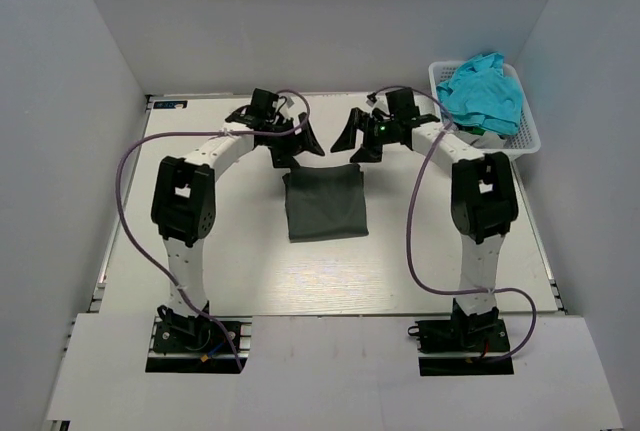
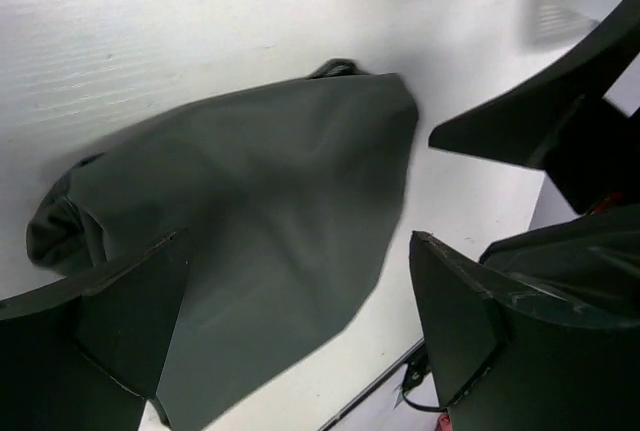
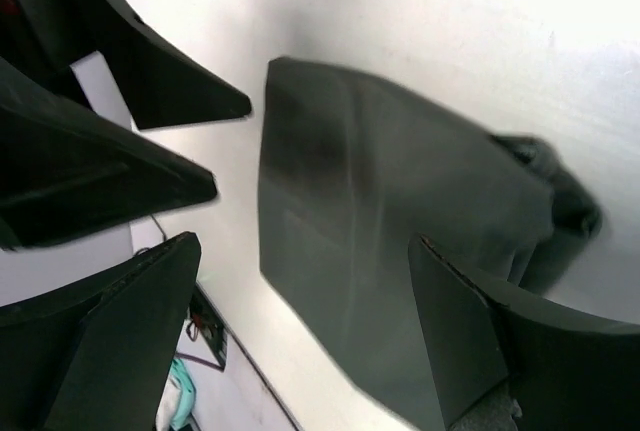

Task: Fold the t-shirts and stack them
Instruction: Smooth out wrinkles on the folded tshirt

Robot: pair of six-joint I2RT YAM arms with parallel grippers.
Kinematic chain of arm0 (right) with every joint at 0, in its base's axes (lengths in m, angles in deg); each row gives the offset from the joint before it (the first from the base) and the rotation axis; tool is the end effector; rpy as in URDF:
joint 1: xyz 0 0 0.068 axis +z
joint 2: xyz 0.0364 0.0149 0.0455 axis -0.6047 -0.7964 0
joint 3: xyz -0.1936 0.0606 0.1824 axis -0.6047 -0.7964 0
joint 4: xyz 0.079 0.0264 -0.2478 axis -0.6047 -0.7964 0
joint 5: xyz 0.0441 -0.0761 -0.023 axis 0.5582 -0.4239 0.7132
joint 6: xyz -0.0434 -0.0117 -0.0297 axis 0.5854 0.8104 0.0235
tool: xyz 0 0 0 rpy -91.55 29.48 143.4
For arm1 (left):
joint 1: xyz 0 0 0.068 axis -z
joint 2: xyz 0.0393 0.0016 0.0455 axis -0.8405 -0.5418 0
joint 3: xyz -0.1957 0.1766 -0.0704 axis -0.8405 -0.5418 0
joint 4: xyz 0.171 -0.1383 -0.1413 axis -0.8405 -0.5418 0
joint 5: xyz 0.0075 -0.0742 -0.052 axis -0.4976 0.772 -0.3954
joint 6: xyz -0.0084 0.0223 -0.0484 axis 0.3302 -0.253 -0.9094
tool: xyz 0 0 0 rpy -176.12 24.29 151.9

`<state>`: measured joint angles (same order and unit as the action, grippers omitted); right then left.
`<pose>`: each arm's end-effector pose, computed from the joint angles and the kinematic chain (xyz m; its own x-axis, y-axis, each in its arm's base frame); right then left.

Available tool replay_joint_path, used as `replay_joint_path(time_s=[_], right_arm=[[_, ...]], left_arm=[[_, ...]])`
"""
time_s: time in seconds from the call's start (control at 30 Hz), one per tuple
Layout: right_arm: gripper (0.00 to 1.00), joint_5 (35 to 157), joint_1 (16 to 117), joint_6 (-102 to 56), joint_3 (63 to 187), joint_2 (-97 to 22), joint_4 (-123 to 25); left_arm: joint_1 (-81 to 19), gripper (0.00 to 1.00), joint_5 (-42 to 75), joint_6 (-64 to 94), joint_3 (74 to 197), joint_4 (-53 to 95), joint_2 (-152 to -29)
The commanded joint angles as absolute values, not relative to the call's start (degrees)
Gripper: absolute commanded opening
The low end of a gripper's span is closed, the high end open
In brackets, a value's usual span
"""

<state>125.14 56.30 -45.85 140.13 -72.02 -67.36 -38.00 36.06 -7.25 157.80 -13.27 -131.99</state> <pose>0.4239 0.1693 0.2317 -0.9013 0.1081 -0.4194 -0.2583 0.6431 0.7209 0.4187 -0.1634 0.2279 -0.9421 -0.1928 -0.2744 0.0302 0.7661 -0.6420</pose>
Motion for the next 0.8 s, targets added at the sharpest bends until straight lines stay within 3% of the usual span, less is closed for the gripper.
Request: replay_joint_path(time_s=[0.0,0.4,0.63,0.77], right_arm=[[0.9,127.38,55.15,-49.86,139.85,-77.32,-59.79],[0.9,130.26,51.98,-51.36,134.76,-85.41,-53.89],[0.9,129.13,52.59,-44.33,143.88,-79.2,-62.49],[0.9,126.85,52.42,-40.82,142.58,-72.33,-66.0]], left_arm=[[-38.04,1.0,38.4,-7.95,155.23,-10.66,-136.73],[-39.88,1.0,34.09,-7.33,150.93,-13.04,-141.58],[-39.88,1.0,27.87,-3.55,161.11,-17.95,-137.73],[-39.27,1.0,28.55,-2.15,161.04,-17.96,-132.28]])
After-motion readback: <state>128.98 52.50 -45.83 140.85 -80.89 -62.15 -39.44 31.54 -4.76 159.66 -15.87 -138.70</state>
